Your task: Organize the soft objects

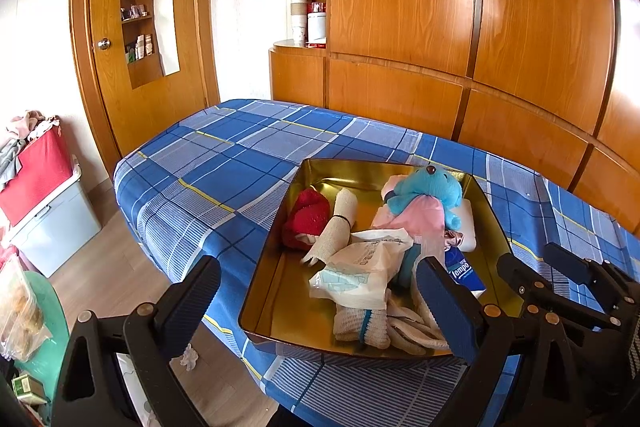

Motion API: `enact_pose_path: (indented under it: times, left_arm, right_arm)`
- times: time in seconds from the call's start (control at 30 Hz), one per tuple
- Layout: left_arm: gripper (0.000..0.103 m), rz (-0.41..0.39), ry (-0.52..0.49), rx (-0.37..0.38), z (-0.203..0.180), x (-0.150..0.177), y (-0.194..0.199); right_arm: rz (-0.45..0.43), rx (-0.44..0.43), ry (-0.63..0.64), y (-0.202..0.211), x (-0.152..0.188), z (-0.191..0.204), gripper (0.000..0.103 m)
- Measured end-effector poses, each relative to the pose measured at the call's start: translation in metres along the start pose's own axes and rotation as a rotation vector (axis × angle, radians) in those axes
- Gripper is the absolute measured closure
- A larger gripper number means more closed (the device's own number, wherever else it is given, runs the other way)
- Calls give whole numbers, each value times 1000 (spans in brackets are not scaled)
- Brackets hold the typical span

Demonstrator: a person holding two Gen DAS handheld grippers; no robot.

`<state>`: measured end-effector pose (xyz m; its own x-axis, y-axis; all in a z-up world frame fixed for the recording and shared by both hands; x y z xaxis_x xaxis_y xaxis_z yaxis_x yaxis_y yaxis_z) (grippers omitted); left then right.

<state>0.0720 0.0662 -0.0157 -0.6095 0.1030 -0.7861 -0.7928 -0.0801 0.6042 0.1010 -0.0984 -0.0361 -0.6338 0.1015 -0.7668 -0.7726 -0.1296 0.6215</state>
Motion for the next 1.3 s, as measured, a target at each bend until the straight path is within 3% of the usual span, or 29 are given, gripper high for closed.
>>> enact_pose_path:
  times: [1.3]
  left_arm:
    - [1, 2, 3, -9, 3, 3, 2]
  right_arm:
    - [0, 3, -16, 1, 2, -2, 44]
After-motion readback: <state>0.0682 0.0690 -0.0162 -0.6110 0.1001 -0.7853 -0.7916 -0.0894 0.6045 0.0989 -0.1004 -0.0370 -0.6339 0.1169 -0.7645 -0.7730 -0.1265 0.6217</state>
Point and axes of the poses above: each gripper's, at about its wrist camera, not at the fingertips, and y roughly against the way its jaws point, z to its left, x to its underside, the point moved 9 cm from there along -y, roughly the way its jaws point, and after that the axes turned 11 degrees about -y, right-handed, at the moved point
